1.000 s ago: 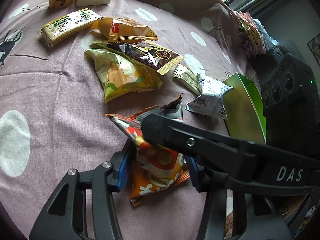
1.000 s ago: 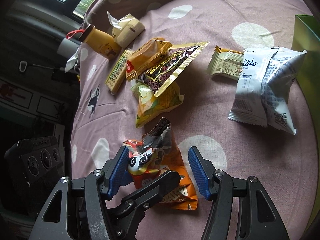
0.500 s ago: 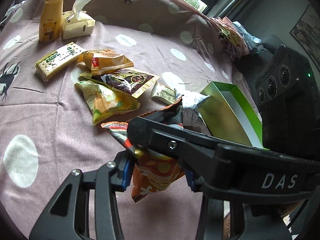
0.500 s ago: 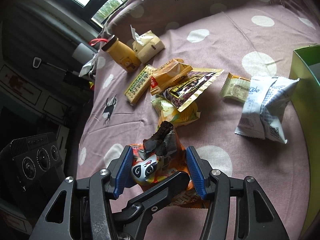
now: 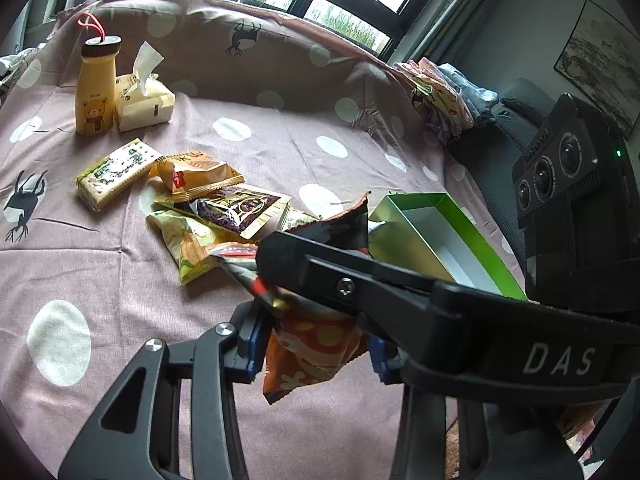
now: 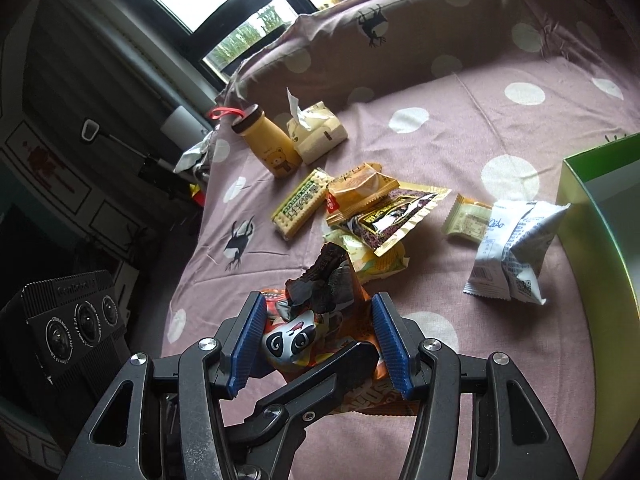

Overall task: Organize snacks
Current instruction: 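Lift the orange bag with the right gripper and carry it over the box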

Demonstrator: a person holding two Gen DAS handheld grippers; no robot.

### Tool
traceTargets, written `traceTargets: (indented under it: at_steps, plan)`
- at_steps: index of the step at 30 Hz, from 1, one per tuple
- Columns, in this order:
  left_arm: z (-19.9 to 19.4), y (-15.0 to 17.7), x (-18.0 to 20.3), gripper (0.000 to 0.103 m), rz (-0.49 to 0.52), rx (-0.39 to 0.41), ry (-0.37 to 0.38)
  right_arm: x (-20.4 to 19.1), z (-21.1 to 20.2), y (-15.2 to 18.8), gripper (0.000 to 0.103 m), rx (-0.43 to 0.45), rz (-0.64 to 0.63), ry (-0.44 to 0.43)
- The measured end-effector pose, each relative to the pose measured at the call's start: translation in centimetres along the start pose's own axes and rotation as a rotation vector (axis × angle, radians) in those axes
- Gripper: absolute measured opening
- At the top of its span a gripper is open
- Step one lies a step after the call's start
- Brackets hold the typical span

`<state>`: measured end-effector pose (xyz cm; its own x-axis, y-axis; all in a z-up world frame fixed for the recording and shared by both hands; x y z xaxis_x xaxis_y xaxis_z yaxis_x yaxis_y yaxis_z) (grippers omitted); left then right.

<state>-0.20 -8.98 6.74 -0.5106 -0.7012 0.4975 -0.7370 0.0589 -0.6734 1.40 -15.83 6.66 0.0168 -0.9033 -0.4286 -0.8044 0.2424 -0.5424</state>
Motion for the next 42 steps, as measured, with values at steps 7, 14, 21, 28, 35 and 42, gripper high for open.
traceTargets:
  at_steps: [7,14,21,28,35,42]
  plan:
    - [-0.6,-1.0,2.4,0.039,0.066,0.049,0.001,-0.3,-2.7,-0.7,0.058,0.076,-0.034,-0.014]
    - [0.4,-1.7,4.9,0.039,0.1,0.048,0.007,1.6,-5.0,-1.4,0.058,0.12,-0.006,-0.017]
    - [1.4,-2.6,8.2,0.039,0.17,0.052,0.016,3.4,-7.6,-2.1,0.058,0.178,0.025,-0.028]
    - [3.4,-3.0,11.5,0.039,0.24,0.037,0.051,6.4,-10.5,-2.7,0.058,0.255,0.075,-0.016]
    - [6.2,-3.3,13.9,0.039,0.272,-0.01,0.107,9.8,-12.4,-2.8,0.058,0.294,0.151,0.03]
    - [8.0,-3.2,15.6,0.039,0.303,-0.049,0.136,12.1,-13.2,-2.8,0.058,0.312,0.198,0.068]
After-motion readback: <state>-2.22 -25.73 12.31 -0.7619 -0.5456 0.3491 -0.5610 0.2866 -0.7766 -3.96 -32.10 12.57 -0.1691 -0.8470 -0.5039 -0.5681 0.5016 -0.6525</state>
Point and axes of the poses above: each gripper's, at about its wrist camera, not at the fingertips, and z roughly the way its jaws point, x to its right, y to its underside, the point moved 4 cm from there along z, roughly the way its jaws point, and after that the axes turned 7 degrees about y, right-handed, at the moved point
